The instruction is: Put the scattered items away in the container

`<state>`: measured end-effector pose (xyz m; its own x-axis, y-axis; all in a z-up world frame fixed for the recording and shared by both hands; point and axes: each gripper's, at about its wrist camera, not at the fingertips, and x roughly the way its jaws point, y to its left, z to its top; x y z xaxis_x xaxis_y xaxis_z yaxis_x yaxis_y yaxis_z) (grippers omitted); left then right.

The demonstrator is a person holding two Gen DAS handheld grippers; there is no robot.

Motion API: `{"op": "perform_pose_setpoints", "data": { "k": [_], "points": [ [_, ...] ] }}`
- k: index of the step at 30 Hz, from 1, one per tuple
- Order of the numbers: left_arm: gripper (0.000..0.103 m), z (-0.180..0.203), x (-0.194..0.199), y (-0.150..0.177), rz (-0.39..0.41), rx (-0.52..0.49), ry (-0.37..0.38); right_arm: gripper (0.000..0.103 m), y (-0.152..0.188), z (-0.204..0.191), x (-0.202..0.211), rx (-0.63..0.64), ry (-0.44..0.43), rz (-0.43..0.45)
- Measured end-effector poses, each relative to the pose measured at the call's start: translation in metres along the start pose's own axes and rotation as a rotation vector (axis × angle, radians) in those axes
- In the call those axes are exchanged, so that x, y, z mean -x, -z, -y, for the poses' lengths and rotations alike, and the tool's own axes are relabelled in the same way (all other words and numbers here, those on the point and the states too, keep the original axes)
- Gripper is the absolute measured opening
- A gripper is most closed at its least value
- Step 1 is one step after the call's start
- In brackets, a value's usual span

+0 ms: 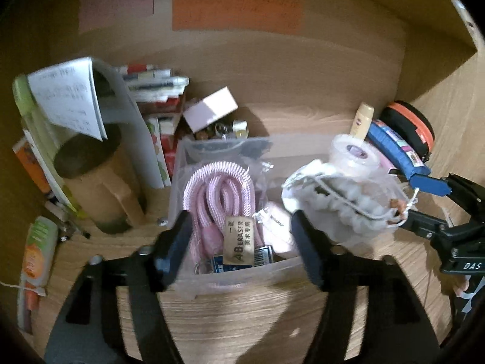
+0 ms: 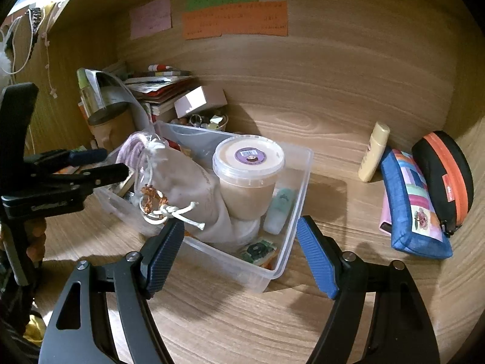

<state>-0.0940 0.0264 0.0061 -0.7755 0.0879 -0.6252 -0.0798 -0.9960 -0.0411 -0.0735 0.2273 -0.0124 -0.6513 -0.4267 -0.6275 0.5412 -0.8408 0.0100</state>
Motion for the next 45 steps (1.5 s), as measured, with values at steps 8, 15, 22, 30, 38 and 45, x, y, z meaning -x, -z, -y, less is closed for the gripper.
{"op": "perform_pose_setpoints", "data": {
  "k": [8, 15, 22, 30, 38, 45],
  "points": [
    [0.091, 0.013, 0.025, 0.000, 0.066, -0.039, -0.038, 0.077, 0.000, -0.005, 0.015, 0.006, 0.008, 0.022],
    [0.093, 0.020, 0.037, 0.006, 0.077, -0.041, -0.039, 0.087, 0.003, -0.019, 0.033, 0.034, 0.039, 0.068],
    [0.093, 0.019, 0.040, 0.011, 0.041, -0.012, -0.046, 0.098, 0.009, -0.026, 0.042, 0.005, 0.064, 0.090],
    [0.093, 0.016, 0.044, 0.019, 0.052, 0.026, -0.126, 0.098, 0.017, -0.028, 0.045, -0.061, 0.109, 0.103],
    [0.093, 0.018, 0.037, 0.022, 0.019, 0.036, -0.098, 0.098, 0.021, -0.027, 0.044, -0.093, 0.121, 0.099],
    [0.093, 0.019, 0.037, 0.022, 0.022, 0.045, -0.090, 0.099, 0.020, -0.026, 0.045, -0.096, 0.118, 0.101]
  ]
}}
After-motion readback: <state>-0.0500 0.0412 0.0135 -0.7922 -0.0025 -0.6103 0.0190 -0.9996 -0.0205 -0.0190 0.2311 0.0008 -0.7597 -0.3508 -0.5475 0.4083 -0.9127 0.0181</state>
